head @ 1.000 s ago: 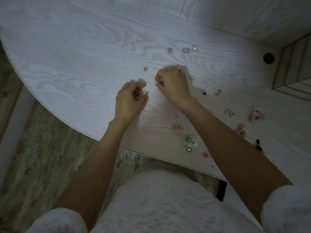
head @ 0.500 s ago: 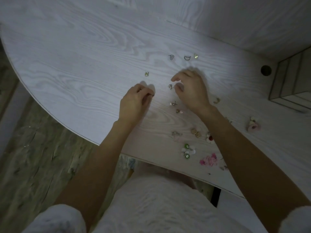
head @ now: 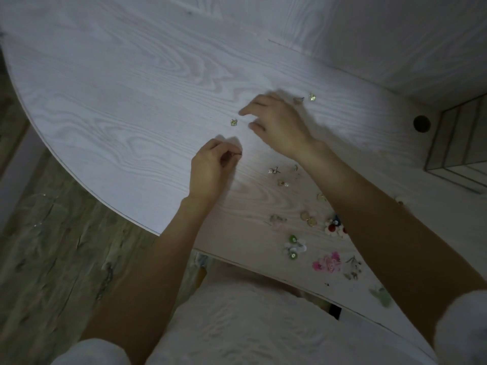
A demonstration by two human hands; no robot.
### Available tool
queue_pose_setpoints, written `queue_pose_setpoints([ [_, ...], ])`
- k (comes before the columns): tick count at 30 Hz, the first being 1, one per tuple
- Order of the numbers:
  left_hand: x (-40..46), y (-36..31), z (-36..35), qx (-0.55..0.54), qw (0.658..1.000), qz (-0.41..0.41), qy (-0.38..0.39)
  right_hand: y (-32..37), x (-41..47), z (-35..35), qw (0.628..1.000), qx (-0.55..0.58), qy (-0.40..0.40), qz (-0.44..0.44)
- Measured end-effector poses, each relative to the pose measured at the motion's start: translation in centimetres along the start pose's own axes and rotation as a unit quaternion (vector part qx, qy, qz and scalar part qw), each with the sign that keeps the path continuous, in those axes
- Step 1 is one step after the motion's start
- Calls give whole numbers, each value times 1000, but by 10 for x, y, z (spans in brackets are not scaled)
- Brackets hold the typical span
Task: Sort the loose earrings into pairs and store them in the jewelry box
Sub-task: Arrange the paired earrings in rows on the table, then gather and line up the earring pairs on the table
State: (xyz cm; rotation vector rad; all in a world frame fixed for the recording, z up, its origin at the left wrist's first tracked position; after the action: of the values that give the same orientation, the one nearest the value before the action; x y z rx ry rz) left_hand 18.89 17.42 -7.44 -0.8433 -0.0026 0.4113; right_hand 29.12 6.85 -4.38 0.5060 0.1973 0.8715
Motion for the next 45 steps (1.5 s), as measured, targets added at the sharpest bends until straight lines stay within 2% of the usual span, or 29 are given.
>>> queue_pose_setpoints([
  [4,-3,3,-1,48,999,-4,-5,13,22,-29,999,16,38,-28],
  [9,-6,4,2,79,997,-18,-3,11,10,-38,997,16,5,-71],
  [14,-6,6,4,46,998,20,31,11,-15,-32,995,47,-31,-82],
  [20,-15,5,3,49,997,7,58,22,-39,-30,994,45,-22,-97],
  [25,-36,11,3,63,997,8,47,34,-60,-32,993,-14,0,-114],
  [32,-52,15,8,59,997,22,41,43,-70,-38,995,13,33,-93],
  [38,-60,21,16,57,996,55,48,28,-85,-17,990,50,-33,-129],
  [45,-56,7,8,43,997,37,54,53,-77,-45,996,10,60,-60],
])
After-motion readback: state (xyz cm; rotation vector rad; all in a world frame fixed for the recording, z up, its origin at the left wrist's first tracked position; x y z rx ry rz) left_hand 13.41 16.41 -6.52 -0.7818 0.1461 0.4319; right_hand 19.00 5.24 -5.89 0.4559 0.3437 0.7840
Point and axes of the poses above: each hand's wrist, its own x-axis towards the middle knuckle, its own z-axis out of the back of the hand, y = z × x, the point moved 7 cm from there along x, towards the middle knuckle, and after that the axes turned 11 degrees about z, right-handed, at the moved point
